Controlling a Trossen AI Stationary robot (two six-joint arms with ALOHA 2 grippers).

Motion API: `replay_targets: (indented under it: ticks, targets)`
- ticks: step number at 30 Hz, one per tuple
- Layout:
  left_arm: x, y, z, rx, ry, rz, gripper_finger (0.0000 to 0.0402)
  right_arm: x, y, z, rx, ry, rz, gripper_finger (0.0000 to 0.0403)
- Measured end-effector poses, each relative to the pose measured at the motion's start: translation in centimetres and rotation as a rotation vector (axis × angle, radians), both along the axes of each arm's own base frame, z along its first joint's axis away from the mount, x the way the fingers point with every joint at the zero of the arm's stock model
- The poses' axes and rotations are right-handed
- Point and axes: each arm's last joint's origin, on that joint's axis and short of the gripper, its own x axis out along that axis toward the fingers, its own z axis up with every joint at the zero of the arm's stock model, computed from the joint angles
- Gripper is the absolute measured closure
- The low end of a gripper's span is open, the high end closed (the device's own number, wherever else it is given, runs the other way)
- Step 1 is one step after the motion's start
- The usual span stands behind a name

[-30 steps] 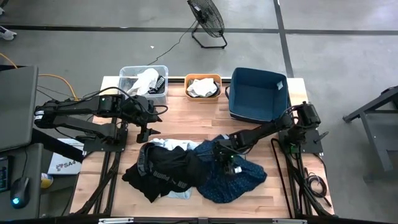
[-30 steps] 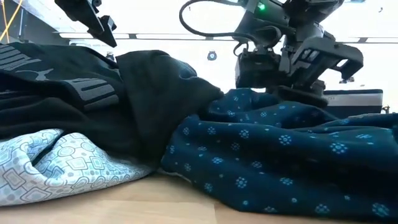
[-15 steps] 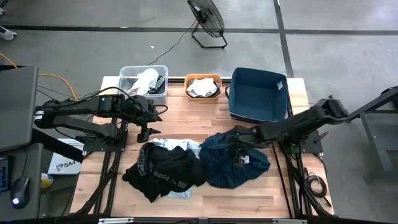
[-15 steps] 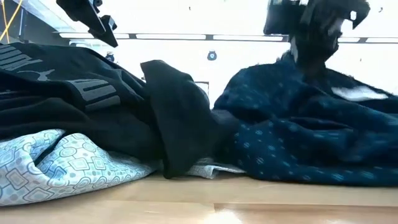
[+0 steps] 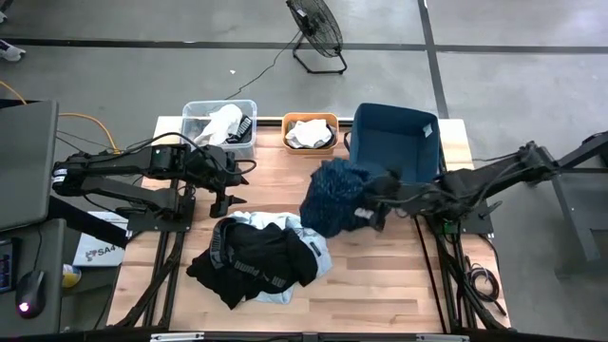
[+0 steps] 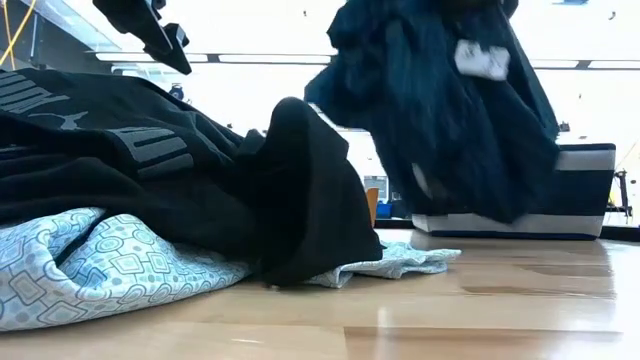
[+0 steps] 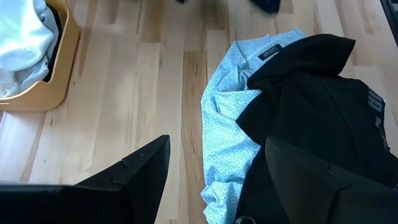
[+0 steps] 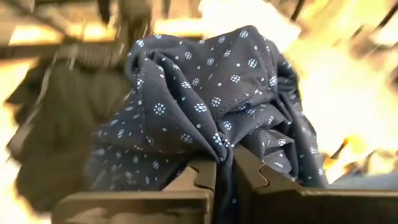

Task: Pick & Place Cloths
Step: Put the blue patterned shirt into the blue bin

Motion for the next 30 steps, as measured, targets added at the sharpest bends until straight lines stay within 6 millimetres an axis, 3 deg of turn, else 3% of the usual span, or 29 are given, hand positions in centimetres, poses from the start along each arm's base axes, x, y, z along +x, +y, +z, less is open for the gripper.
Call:
replay_targets:
  ticks: [6, 13, 21, 30]
  targets:
    - [0.0, 0.0, 0.0, 0.000, -0.005, 0.000, 0.0142, -1.6, -1.0, 2.9, -0.196, -0.160, -0.152, 0.0395]
    - [0.0, 0.0, 0.0, 0.000, -0.004, -0.001, 0.0142, -3.2, -2.6, 5.2, -0.374, -0.213, -0.407, 0.0395]
    - [0.0, 0.0, 0.0, 0.000, -0.004, -0.001, 0.0142, -4.6, -4.5, 6.2, -0.517, -0.112, -0.716, 0.0395]
    - [0.0, 0.0, 0.0, 0.000, -0.004, -0.001, 0.0142, -5.1, -7.8, 5.8, -0.647, 0.102, -0.862, 0.0395]
